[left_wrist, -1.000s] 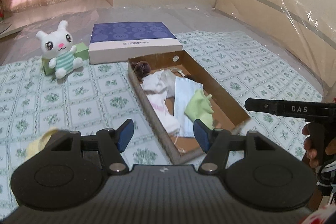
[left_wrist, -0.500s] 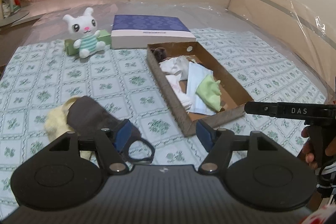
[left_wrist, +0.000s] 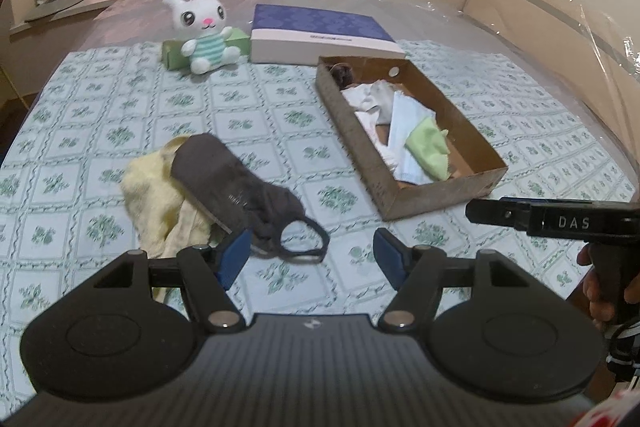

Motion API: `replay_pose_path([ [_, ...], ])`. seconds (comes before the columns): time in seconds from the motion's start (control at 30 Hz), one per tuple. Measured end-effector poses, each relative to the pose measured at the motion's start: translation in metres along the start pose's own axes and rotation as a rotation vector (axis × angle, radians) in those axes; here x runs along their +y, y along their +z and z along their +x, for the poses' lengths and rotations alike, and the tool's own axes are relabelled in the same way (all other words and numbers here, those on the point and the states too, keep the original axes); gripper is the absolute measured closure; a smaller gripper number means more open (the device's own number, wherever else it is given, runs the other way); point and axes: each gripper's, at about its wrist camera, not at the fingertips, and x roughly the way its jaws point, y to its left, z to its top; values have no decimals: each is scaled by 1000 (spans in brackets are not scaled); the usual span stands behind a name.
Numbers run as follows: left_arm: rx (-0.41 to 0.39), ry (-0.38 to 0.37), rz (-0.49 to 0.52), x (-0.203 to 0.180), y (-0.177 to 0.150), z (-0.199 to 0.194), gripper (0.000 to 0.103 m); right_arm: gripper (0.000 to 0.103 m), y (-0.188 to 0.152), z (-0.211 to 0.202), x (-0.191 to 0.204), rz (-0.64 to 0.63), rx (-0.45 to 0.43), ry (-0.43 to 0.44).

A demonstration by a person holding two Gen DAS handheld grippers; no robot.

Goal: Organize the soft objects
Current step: 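Withdraw both open grippers back toward the black mask, then grasp the black mask by its strap with the right gripper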

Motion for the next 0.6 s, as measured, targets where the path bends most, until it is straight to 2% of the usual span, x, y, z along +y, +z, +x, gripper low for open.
replay_pose_path([
  [0.23, 20, 36, -41, 17, -13, -2, 37, 36, -14, 17, 24, -91, 39, 48],
  [0.4, 26, 94, -53, 30, -20, -1, 37, 36, -23, 38, 44, -156, 70, 98],
  [0.6, 49, 142, -71, 45, -24, 7, 37, 36, -31, 66, 69, -261, 85, 113],
])
